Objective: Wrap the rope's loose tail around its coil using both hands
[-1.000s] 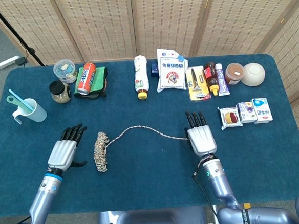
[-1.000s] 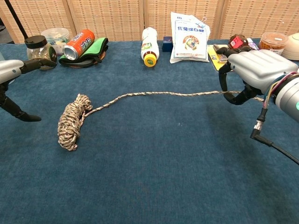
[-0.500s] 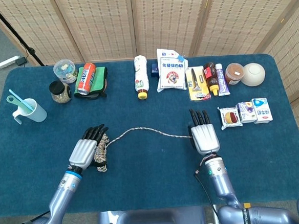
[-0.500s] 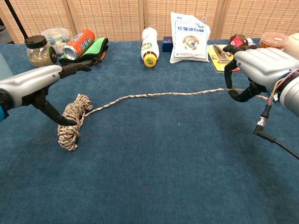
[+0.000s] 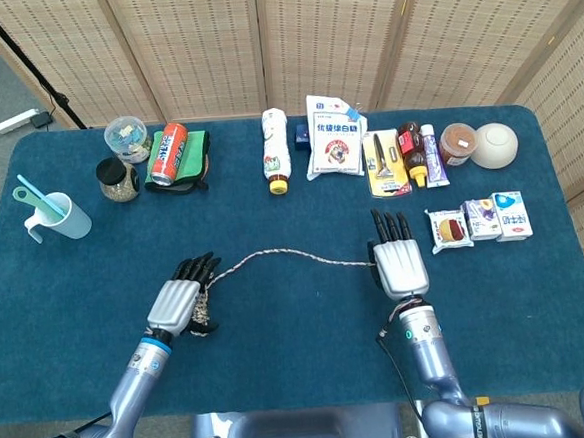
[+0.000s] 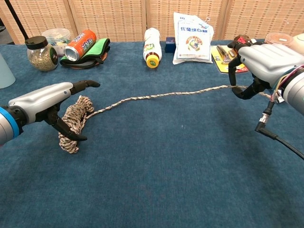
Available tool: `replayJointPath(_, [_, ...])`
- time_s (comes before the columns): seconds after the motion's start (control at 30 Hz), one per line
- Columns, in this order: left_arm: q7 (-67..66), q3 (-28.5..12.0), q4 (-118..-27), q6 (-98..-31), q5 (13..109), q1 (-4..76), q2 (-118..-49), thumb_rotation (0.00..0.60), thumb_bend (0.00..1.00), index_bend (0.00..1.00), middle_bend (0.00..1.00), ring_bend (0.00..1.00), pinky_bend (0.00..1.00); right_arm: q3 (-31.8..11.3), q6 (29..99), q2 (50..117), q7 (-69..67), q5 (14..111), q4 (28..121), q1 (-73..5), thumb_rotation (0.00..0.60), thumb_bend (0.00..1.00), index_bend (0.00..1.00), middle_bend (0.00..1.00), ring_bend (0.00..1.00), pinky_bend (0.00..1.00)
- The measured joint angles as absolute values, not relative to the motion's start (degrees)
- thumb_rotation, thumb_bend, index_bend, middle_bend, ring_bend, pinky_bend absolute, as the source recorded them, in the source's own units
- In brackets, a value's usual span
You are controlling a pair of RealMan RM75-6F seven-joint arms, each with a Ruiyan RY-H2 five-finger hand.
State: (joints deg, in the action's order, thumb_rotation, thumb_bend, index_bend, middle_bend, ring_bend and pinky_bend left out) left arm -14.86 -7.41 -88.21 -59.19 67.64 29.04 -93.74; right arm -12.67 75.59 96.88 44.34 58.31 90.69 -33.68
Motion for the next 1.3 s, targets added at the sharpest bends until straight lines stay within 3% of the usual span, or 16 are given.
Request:
replayJointPath(0.43, [-11.7,-6.3,-80.8,-58.2,67.9,28.4,-90.7,0.6,0.07,0.0,0.0,0.0,0.0,-13.0,75.2,97.0,43.7,57.8,90.4,-33.8,0.6,0.5,0.66,0.0,0.0,0.0])
replayJointPath(0.7, [-11.7,-9.6,-74.7,-58.1,66.8,30.4,-89.0,0.6,0.07,0.0,0.0,0.0,0.0,-13.3,75.1,96.6,43.1,57.7,90.3,-33.9,0.6,0.5,0.66,0.0,0.0,0.0])
replayJointPath(1.1, [-14.0,-9.0,-75.7,-54.2,62.4,31.6,-90.0,0.6,0.07,0.0,0.0,0.0,0.0,-13.4,75.3,95.9,42.9,57.8,91.0,-33.8,0.6,0.5,0.66,0.0,0.0,0.0])
replayJointPath(1.17, [-14.9,-9.0,-75.8,-54.6,62.1,31.6,-90.7,0.6,0.07,0.0,0.0,0.0,0.05,-13.4,75.4,95.6,42.8,58.0,91.2,-33.7,0.6,0.5,0.66,0.0,0.0,0.0])
replayJointPath(1.3, [-16.3,-8.9,-75.6,-56.1,61.9,31.8,-92.4,0.6,0.08,0.0,0.0,0.0,0.22,-13.4,75.5,95.0,42.5,58.0,91.6,-33.6,0.6,0.5,0.66,0.0,0.0,0.0])
